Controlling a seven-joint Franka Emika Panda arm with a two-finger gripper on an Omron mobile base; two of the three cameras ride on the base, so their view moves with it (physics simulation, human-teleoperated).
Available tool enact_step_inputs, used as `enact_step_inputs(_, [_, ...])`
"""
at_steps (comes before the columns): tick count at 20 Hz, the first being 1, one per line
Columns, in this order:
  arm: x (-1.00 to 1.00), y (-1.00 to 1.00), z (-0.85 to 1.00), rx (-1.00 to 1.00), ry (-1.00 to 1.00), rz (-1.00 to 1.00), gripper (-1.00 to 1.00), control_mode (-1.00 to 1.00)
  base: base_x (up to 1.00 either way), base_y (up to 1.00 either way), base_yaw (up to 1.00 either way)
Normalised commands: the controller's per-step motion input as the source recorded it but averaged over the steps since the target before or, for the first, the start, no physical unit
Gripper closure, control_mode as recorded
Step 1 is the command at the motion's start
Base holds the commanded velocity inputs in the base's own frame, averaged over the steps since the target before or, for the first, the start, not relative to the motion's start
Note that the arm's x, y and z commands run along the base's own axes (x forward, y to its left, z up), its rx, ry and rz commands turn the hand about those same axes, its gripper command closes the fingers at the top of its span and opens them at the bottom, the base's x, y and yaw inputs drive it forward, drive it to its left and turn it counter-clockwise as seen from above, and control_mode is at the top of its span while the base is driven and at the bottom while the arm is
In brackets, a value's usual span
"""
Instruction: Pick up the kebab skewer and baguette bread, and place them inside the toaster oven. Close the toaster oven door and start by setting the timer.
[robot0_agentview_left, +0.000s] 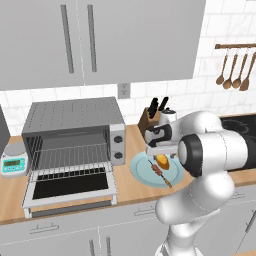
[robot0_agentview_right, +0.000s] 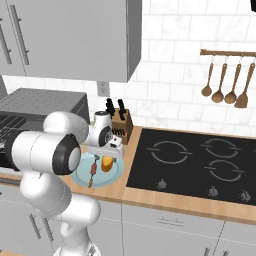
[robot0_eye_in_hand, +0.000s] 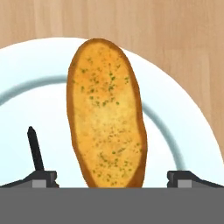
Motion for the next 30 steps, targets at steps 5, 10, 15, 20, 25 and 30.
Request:
enact_step_inputs(5, [0.04, 0.0, -0.08, 0.0, 0.02, 0.0, -1.0, -1.0, 0.0, 0.0, 0.0])
enact_step_inputs(10, [0.05, 0.0, -0.13, 0.0, 0.05, 0.0, -1.0, -1.0, 0.0, 0.0, 0.0])
enact_step_inputs(15, [0.04, 0.0, -0.17, 0.0, 0.05, 0.0, -1.0, -1.0, 0.0, 0.0, 0.0])
enact_step_inputs(20, [0.03, 0.0, -0.16, 0.0, 0.06, 0.0, -1.0, -1.0, 0.0, 0.0, 0.0])
enact_step_inputs(25, [0.0, 0.0, -0.11, 0.0, 0.05, 0.0, -1.0, -1.0, 0.0, 0.0, 0.0])
enact_step_inputs(30, [0.0, 0.0, -0.04, 0.0, 0.02, 0.0, 1.0, -1.0, 0.0, 0.0, 0.0])
